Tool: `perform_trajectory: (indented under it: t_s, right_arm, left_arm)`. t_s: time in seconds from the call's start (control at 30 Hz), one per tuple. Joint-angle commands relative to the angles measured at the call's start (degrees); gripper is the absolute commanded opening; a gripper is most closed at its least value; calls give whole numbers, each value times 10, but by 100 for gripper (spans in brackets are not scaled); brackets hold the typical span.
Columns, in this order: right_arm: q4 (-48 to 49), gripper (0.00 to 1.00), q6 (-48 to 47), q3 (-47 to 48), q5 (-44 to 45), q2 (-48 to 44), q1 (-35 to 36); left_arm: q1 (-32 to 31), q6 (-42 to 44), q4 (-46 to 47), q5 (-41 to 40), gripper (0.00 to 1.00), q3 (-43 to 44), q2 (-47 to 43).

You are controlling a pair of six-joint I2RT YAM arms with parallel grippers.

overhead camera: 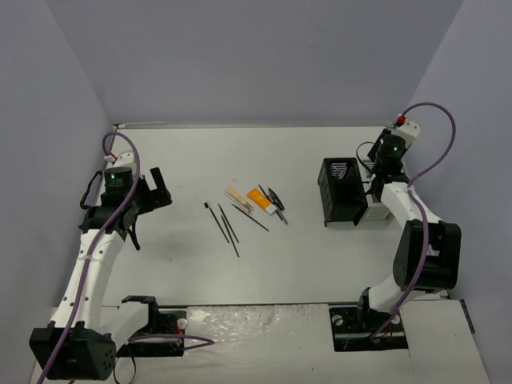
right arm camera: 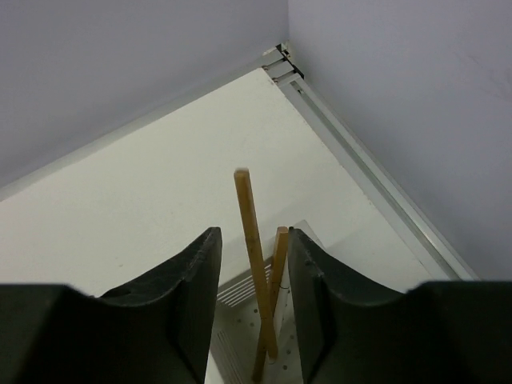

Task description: Organize the makeup

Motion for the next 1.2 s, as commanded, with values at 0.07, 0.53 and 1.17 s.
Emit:
perform_trajectory:
  t_s: [0.07,0.53,1.17]
  right_arm:
    - [-10,56,-1,22,-34,-40,2]
    - [-372,66,-71,162,-204,-66,218]
    - [-418,42,-27,75,-207,97,372]
  left_arm:
    - [8,-4,25,-1,97,11,-7]
    - [8,5,14,-24,97,122,25]
    - [7,46,89,-23,97,94,13]
